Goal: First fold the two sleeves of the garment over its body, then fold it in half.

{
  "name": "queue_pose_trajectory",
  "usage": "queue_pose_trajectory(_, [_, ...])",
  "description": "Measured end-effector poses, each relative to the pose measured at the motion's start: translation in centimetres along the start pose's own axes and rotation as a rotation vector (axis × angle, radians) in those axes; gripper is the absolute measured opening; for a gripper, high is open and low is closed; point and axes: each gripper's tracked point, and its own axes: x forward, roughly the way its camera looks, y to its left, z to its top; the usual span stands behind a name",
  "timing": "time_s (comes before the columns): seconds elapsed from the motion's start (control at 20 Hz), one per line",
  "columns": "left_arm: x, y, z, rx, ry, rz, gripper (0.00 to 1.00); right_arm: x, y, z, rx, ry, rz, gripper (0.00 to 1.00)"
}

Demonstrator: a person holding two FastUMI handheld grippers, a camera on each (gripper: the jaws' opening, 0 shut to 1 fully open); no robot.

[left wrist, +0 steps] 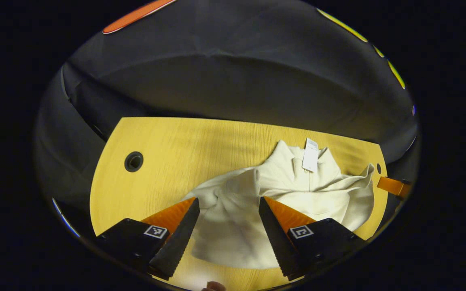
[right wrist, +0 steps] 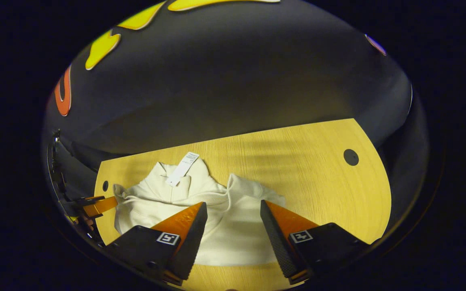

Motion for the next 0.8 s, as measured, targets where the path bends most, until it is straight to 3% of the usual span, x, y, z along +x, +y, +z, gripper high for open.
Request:
queue_pose_trajectory(0.05, [-1.6, 0.2, 1.0, 0.004, -0.044, 0.01, 0.98, -1.8, 0.5, 0.5, -0.022, -0.032, -0.007, 0.91])
queue_pose_trajectory(0.15, [-5.4, 0.3, 2.4, -0.003, -0.136, 0.013, 0.98, -5.8, 1.3, 1.9, -0.073, -0.113, -0.011, 0.96])
queue_pose_trajectory(0.2, [-7.5, 0.2, 3.0, -0.008, -0.19, 0.012, 0.99, -8.0, 1.9, 2.6, -0.095, -0.16, -0.013, 0.94])
queue_pose_trajectory(0.25, [-10.1, 0.0, 3.6, -0.017, -0.253, 0.015, 0.98, -10.3, 2.6, 3.1, -0.112, -0.208, -0.014, 0.98])
queue_pose_trajectory(0.4, [-17.7, 0.3, 4.7, -0.069, -0.427, 0.01, 0.98, -18.3, 3.1, 5.1, -0.167, -0.394, -0.078, 0.98])
queue_pose_trajectory(0.5, [-21.8, 1.6, 4.8, -0.07, -0.519, 0.064, 0.98, -23.3, 3.4, 5.0, -0.193, -0.5, -0.107, 0.98])
queue_pose_trajectory(0.6, [-26.5, 2.4, 4.5, -0.061, -0.61, 0.106, 0.98, -27.8, 4.2, 4.3, -0.172, -0.575, -0.091, 0.98])
queue_pose_trajectory(0.8, [-34.8, 2.6, 3.1, -0.026, -0.764, 0.1, 0.98, -35.8, 4.1, 2.1, -0.183, -0.713, -0.073, 0.95])
